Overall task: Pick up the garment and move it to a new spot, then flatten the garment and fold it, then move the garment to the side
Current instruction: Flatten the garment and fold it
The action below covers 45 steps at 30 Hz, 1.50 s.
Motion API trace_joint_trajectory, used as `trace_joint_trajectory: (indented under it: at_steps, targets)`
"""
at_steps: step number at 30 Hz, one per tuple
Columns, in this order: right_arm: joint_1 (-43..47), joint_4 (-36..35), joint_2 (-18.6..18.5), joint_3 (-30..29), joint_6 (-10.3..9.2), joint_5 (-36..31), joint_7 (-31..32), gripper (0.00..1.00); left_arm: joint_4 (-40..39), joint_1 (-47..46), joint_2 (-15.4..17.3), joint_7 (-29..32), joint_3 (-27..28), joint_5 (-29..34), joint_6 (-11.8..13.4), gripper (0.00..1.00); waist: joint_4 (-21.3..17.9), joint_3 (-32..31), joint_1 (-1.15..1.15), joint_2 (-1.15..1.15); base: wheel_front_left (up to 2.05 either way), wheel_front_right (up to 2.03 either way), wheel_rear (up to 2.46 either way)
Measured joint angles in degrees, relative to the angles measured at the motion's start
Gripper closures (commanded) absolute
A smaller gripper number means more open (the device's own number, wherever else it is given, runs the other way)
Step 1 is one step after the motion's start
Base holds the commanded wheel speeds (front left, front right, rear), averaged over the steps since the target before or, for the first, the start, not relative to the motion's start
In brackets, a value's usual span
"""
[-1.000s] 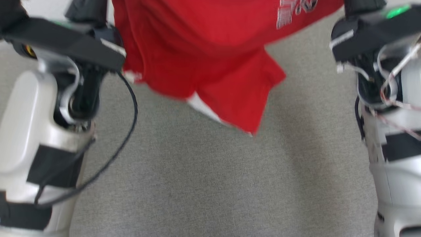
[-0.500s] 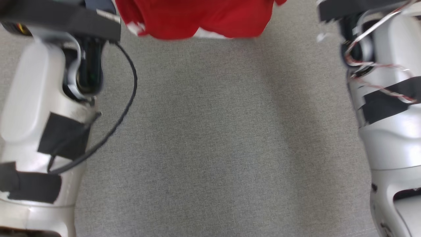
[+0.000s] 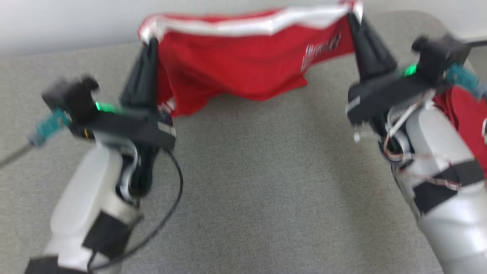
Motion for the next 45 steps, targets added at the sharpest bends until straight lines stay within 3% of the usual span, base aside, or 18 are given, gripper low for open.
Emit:
trace_joint_trajectory:
  at_steps: [11, 24, 38, 45]
  targets:
    - [18.50, -12.59, -5.54, -5.58, 0.00, 2.08, 9.01, 1.00, -7.60, 18.79, 1.34, -0.15, -0.97, -0.82, 0.27, 1.00, 0.19, -5.52, -0.01, 0.00, 0.00, 0.00, 0.00]
    - [41.33, -28.37, -6.91, -13.71, 0.00, 9.00, 34.38, 1.00, -15.45, 33.06, 5.42, 8.49, -5.95, -4.71, 0.54, 1.00, 0.76, -8.65, -0.01, 0.00, 0.00, 0.00, 0.00]
    - [57.09, -37.50, -5.09, -22.14, 0.00, 13.51, 56.86, 1.00, -21.32, 43.00, 12.07, 20.20, -8.70, -10.57, 1.60, 1.00, 0.97, -8.81, 0.00, 0.00, 0.00, 0.00, 0.00]
    - [64.11, -42.13, -0.90, -28.04, 0.00, 13.24, 65.71, 1.00, -24.84, 46.97, 15.49, 26.02, -9.53, -13.68, 3.38, 1.00, 1.85, -8.25, 0.00, 0.00, 0.00, 0.00, 0.00]
